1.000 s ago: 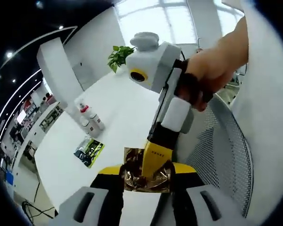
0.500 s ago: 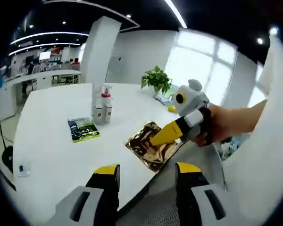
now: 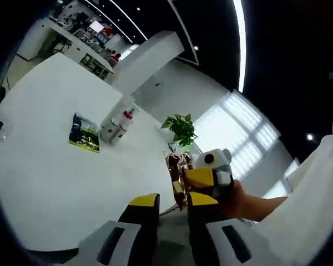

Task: Arrange the skincare products in the storage area until every visible bottle or jar stands upright without overlapping.

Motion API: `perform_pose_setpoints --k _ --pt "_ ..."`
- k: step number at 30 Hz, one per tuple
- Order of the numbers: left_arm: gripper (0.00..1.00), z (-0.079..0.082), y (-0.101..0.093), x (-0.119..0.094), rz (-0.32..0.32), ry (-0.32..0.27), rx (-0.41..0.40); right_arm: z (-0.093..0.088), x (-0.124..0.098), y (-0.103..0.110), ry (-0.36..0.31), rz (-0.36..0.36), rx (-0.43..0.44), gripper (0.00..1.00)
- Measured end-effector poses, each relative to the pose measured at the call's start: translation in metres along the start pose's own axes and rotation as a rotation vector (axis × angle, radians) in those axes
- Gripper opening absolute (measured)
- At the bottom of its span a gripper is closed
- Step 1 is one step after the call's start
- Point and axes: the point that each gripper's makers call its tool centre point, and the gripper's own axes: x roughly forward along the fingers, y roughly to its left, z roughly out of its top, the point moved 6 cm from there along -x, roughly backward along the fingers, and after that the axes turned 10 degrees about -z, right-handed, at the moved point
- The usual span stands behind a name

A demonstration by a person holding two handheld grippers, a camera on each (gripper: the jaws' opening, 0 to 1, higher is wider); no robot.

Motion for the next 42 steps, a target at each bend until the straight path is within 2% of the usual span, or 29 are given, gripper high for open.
perform_pose_setpoints --k 2,3,10,12,14,17,21,25,31,34,35,36,38,42 --pt "0.15 -0.004 -0.001 0.000 -0.005 0.003 -0.078 -0.003 0.001 0.000 0.002 -0.001 -0.004 0.00" --pt "0.11 -0.005 -0.003 0.000 -0.032 -0.004 -0.102 -0.005 0.002 0.000 0.001 -0.008 -0.010 0.00" --pt "0.02 -0.005 -0.003 -0.007 -0.071 -0.047 -0.188 -0.010 0.004 0.001 -0.010 -0.020 -0.021 0.01" --pt "0.01 -0.004 -0.003 -0.010 -0.070 -0.058 -0.208 -0.008 0.005 -0.004 -0.035 -0.083 -0.088 0.06" --pt "0.01 -0.002 0.000 -0.015 -0.051 -0.071 -0.206 -0.008 0.005 -0.004 -0.049 -0.094 -0.105 0.06" --pt "0.01 -0.002 0.000 -0.021 -0.052 -0.071 -0.210 -0.007 0.004 -0.003 -0.052 -0.078 -0.083 0.03" --pt "0.01 -0.004 0.002 -0.026 -0.042 -0.058 -0.222 -0.011 0.008 -0.001 -0.023 -0.084 -0.129 0.00" --pt "0.01 -0.005 0.002 -0.031 -0.055 -0.086 -0.253 -0.013 0.011 0.004 -0.046 -0.081 -0.145 0.01" --pt "0.01 -0.005 0.000 -0.034 -0.070 -0.096 -0.274 -0.020 0.017 0.005 -0.037 -0.088 -0.137 0.05" --pt "0.01 -0.007 -0.002 -0.032 -0.068 -0.084 -0.272 -0.025 0.024 0.006 -0.019 -0.131 -0.200 0.17" --pt "0.01 -0.008 -0.003 -0.031 -0.070 -0.077 -0.270 -0.027 0.027 0.007 -0.007 -0.131 -0.197 0.18" --pt "0.01 -0.009 -0.005 -0.029 -0.071 -0.067 -0.269 -0.029 0.031 0.010 0.004 -0.118 -0.202 0.16" --pt "0.01 -0.012 -0.002 -0.029 -0.042 -0.052 -0.261 -0.027 0.034 0.013 0.004 -0.114 -0.230 0.04" --pt "0.00 -0.008 0.002 -0.030 -0.030 -0.076 -0.277 -0.023 0.037 0.009 0.027 -0.136 -0.220 0.04"
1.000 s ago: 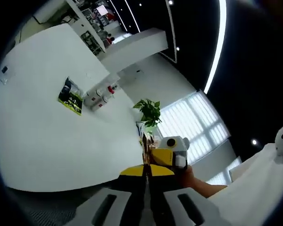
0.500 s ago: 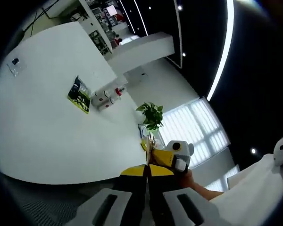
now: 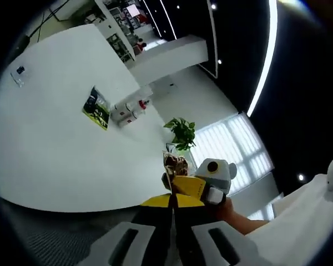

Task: Arrange the skincare products in the storage area until every visible bottle or jar stands upright without overlapping.

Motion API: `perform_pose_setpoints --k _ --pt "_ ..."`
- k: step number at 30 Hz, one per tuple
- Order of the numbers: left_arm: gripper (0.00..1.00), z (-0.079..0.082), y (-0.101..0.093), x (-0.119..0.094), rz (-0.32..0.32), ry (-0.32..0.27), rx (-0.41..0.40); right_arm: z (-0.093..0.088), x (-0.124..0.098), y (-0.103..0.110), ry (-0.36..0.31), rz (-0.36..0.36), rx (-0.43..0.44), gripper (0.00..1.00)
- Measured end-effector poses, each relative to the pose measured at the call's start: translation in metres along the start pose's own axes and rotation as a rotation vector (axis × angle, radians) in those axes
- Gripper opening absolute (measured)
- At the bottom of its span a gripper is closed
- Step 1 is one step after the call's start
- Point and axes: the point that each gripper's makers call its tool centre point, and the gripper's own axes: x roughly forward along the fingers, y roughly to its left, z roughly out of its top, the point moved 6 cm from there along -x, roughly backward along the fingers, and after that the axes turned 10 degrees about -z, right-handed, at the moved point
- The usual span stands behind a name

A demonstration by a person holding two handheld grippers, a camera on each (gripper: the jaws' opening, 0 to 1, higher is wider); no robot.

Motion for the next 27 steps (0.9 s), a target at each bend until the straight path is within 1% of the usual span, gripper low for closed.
perform_pose_setpoints --k 2,4,6,9,11,13,14,17,18,19,20,21,23,24,26,27 --pt "0.00 0.002 -0.002 0.002 0.004 -0.012 -0.008 0.004 -0.001 -0.004 0.004 -0.010 0.004 0.08" --pt "0.00 0.004 -0.005 0.003 0.029 -0.029 -0.011 0.009 -0.006 -0.007 -0.002 -0.004 0.009 0.06" --pt "0.00 0.008 -0.007 0.004 0.034 -0.052 -0.030 0.012 -0.007 -0.011 -0.011 0.002 0.030 0.06" --pt "0.00 0.011 -0.008 0.007 0.057 -0.050 -0.038 0.015 -0.009 -0.012 -0.006 0.014 0.056 0.04" --pt "0.00 0.013 -0.010 0.008 0.064 -0.051 -0.037 0.017 -0.012 -0.011 -0.019 0.025 0.039 0.04" --pt "0.00 0.016 -0.014 0.011 0.068 -0.056 -0.041 0.019 -0.015 -0.014 -0.032 0.041 0.074 0.06" --pt "0.00 0.017 -0.014 0.011 0.087 -0.063 -0.029 0.019 -0.017 -0.018 -0.028 0.043 0.096 0.06" --pt "0.00 0.020 -0.013 0.011 0.112 -0.059 -0.015 0.018 -0.019 -0.024 -0.020 0.052 0.086 0.05" --pt "0.00 0.021 -0.012 0.011 0.120 -0.063 -0.012 0.017 -0.019 -0.025 -0.018 0.056 0.077 0.03" --pt "0.00 0.020 -0.011 0.012 0.123 -0.065 -0.014 0.017 -0.021 -0.025 -0.025 0.087 0.063 0.00" --pt "0.01 0.020 -0.009 0.015 0.127 -0.075 -0.010 0.019 -0.021 -0.028 -0.042 0.093 0.062 0.00" --pt "0.01 0.020 -0.008 0.016 0.120 -0.081 -0.009 0.019 -0.021 -0.030 -0.045 0.102 0.065 0.00" --pt "0.01 0.018 -0.006 0.020 0.126 -0.089 -0.005 0.021 -0.023 -0.034 -0.053 0.136 0.085 0.00" --pt "0.02 0.017 -0.006 0.022 0.137 -0.086 0.009 0.021 -0.024 -0.036 -0.053 0.133 0.083 0.00" --pt "0.04 0.016 -0.007 0.024 0.132 -0.084 0.003 0.021 -0.027 -0.037 -0.063 0.134 0.075 0.00" --pt "0.02 0.016 -0.008 0.024 0.122 -0.084 -0.005 0.021 -0.029 -0.038 -0.072 0.150 0.083 0.00"
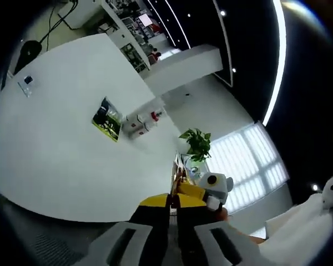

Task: Arrange the skincare products in the storage area until every visible bottle or jar stands upright without overlapping.

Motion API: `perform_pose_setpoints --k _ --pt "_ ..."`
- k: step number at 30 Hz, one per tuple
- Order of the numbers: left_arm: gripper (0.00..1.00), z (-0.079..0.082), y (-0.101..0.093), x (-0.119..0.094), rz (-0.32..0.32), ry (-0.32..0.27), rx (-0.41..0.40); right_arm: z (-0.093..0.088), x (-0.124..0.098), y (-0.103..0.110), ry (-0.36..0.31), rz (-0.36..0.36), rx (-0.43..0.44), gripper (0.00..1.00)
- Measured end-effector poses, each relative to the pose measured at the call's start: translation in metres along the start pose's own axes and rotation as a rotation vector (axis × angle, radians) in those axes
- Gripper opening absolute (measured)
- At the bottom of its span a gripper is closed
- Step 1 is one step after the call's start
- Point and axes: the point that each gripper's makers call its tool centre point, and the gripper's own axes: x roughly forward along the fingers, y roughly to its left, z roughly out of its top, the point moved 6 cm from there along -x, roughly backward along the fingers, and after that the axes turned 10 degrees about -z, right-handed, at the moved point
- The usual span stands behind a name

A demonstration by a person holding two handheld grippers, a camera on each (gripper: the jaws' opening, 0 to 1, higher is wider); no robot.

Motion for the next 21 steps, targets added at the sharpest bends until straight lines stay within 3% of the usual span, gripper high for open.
perform_pose_setpoints --k 3,8,11,13,16,19,21 --pt "0.01 -0.001 0.000 0.002 -0.026 0.005 -0.018 0.001 -0.003 -0.002 -0.016 0.031 0.004 0.00" --pt "0.01 0.001 -0.002 0.004 -0.008 0.009 -0.026 0.003 -0.003 -0.002 -0.018 0.033 -0.024 0.03" --pt "0.01 0.011 -0.001 0.003 -0.006 -0.023 -0.031 0.010 -0.010 -0.007 -0.050 -0.065 -0.174 0.09" --pt "0.01 0.016 0.002 0.003 -0.008 -0.048 -0.052 0.016 -0.019 -0.016 -0.069 -0.168 -0.301 0.16" --pt "0.01 0.022 0.006 0.004 -0.009 -0.049 -0.069 0.017 -0.033 -0.024 -0.043 -0.316 -0.462 0.26" --pt "0.01 0.031 0.010 0.004 0.008 -0.068 -0.070 0.013 -0.041 -0.027 -0.034 -0.386 -0.540 0.35" --pt "0.01 0.039 0.016 0.005 0.013 -0.084 -0.092 0.003 -0.045 -0.034 0.018 -0.440 -0.619 0.34"
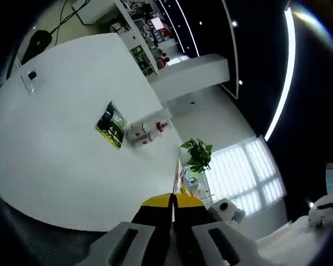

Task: Arrange the skincare products in the storage area until every visible bottle or jar stands upright without overlapping.

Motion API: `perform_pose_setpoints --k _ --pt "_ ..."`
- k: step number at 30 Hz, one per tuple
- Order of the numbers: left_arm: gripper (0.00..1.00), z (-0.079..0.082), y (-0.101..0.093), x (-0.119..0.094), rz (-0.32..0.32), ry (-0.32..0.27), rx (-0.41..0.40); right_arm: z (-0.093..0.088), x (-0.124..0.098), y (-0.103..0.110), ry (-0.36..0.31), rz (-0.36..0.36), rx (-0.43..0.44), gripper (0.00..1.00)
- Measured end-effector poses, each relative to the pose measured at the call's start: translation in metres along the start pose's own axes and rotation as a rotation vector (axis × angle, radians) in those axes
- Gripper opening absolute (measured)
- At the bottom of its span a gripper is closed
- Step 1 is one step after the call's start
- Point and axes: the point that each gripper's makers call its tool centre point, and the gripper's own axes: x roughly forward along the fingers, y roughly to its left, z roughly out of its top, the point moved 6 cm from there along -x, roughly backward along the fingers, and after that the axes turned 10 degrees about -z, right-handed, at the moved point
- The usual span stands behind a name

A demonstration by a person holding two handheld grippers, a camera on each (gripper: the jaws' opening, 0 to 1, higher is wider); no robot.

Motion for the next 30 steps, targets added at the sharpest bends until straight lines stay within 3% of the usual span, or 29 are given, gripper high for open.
perform_pose_setpoints --k 3,5,7,11,13,18,25,30 --pt "0.01 0.012 0.007 0.004 0.003 -0.032 -0.029 -0.021 0.002 -0.001 0.081 -0.056 -0.129 0.32" --pt "0.01 0.019 0.011 0.006 0.016 -0.041 -0.034 -0.027 0.005 -0.002 0.091 -0.077 -0.176 0.31" --pt "0.01 0.030 0.019 0.010 0.025 -0.053 -0.049 -0.029 0.012 -0.004 0.107 -0.121 -0.286 0.29" --pt "0.01 0.048 0.033 0.020 0.052 -0.059 -0.061 -0.035 0.017 0.000 0.142 -0.113 -0.308 0.24" --pt "0.01 0.054 0.040 0.023 0.068 -0.058 -0.063 -0.040 0.017 -0.006 0.169 -0.146 -0.374 0.24" --pt "0.01 0.072 0.055 0.040 0.075 -0.059 -0.088 -0.039 0.017 -0.011 0.172 -0.149 -0.304 0.23" --pt "0.01 0.097 0.069 0.057 0.085 -0.061 -0.108 -0.041 0.016 -0.011 0.183 -0.151 -0.312 0.21" --pt "0.01 0.118 0.076 0.070 0.105 -0.048 -0.093 -0.045 0.018 -0.016 0.214 -0.170 -0.274 0.26"
